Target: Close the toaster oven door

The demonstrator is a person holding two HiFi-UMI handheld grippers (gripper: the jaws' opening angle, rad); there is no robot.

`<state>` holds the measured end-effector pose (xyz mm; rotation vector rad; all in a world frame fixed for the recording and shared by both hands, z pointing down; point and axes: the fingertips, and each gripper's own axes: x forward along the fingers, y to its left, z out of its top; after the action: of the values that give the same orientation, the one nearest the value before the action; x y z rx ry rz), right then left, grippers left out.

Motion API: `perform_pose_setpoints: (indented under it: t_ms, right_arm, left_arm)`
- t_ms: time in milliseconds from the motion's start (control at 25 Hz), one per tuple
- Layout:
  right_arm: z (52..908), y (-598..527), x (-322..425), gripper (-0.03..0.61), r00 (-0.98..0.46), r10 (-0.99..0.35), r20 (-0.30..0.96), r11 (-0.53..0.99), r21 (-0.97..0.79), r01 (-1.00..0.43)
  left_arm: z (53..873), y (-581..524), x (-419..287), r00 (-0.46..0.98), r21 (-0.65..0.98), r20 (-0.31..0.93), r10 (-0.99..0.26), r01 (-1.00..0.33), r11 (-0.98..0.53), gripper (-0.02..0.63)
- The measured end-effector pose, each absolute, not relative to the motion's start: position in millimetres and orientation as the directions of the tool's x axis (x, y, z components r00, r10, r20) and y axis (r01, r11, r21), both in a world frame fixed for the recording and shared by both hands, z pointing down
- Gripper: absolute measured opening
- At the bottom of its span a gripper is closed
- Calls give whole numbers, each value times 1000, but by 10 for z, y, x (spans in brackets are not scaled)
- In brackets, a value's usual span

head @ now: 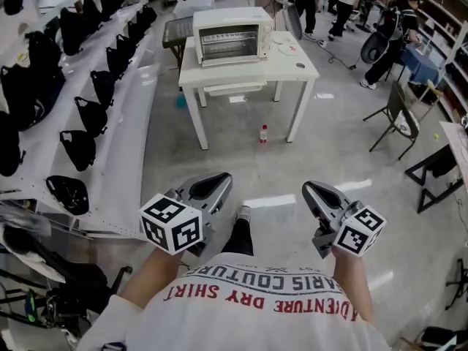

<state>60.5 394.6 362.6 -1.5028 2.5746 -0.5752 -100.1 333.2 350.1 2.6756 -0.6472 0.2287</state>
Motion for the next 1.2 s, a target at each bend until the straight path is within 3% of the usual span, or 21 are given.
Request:
perform_pose_setpoints:
  t_ms: [720, 1200]
  right_arm:
    - [3776, 500, 1455, 26, -503, -856, 125, 409, -431, -804]
    - [4105, -298, 1655, 28, -503, -848, 167, 393, -438, -809]
  left_arm:
    - [3818, -120, -293, 855, 379, 312, -414, -512, -771, 38]
    - [4314, -978, -526, 784, 373, 370, -498, -617, -693, 41]
